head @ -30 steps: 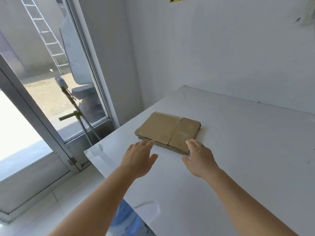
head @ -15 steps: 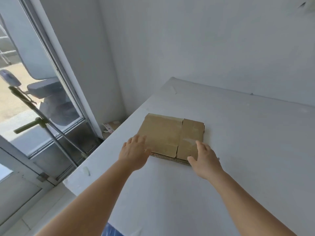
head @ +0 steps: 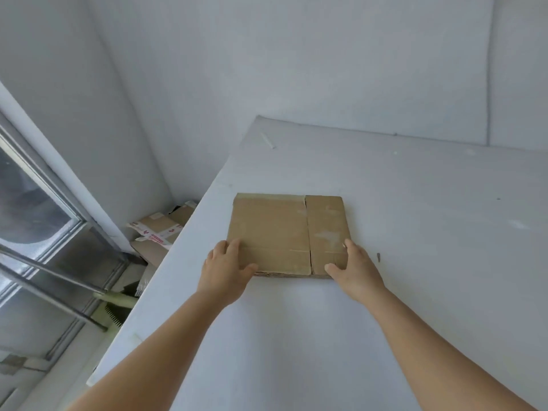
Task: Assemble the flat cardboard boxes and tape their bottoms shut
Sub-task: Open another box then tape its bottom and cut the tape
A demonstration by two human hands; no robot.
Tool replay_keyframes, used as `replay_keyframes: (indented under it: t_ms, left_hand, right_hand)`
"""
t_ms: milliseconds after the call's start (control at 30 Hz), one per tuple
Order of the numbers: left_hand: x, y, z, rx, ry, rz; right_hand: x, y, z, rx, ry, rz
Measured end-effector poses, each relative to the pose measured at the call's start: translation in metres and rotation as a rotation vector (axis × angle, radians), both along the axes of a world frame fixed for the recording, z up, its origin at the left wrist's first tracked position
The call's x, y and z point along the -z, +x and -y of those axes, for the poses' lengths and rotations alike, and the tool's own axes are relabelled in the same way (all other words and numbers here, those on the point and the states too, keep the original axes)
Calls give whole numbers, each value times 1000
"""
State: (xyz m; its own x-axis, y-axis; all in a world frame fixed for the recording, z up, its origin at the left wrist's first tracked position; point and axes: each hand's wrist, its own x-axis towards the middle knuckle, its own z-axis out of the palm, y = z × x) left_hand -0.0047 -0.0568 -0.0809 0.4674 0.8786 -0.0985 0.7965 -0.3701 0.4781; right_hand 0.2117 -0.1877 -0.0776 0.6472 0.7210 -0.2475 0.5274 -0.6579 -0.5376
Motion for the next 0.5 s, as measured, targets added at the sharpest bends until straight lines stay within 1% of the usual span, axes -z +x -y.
replay_keyframes:
  t_ms: [133,267,367,500]
  left_hand:
    - [-5,-3,-1,8,45,116]
    - [-15,0,2,41,42,219]
    - [-22,8,7,93,46,265]
    - [-28,30,25,168,55,272]
  right_hand:
    - [-4,-5,5,85,108,-11]
    - [-12,-9,14,165,220,17]
    - [-20,-6,28,221,277,37]
    - [-27,5,61,295,294,48]
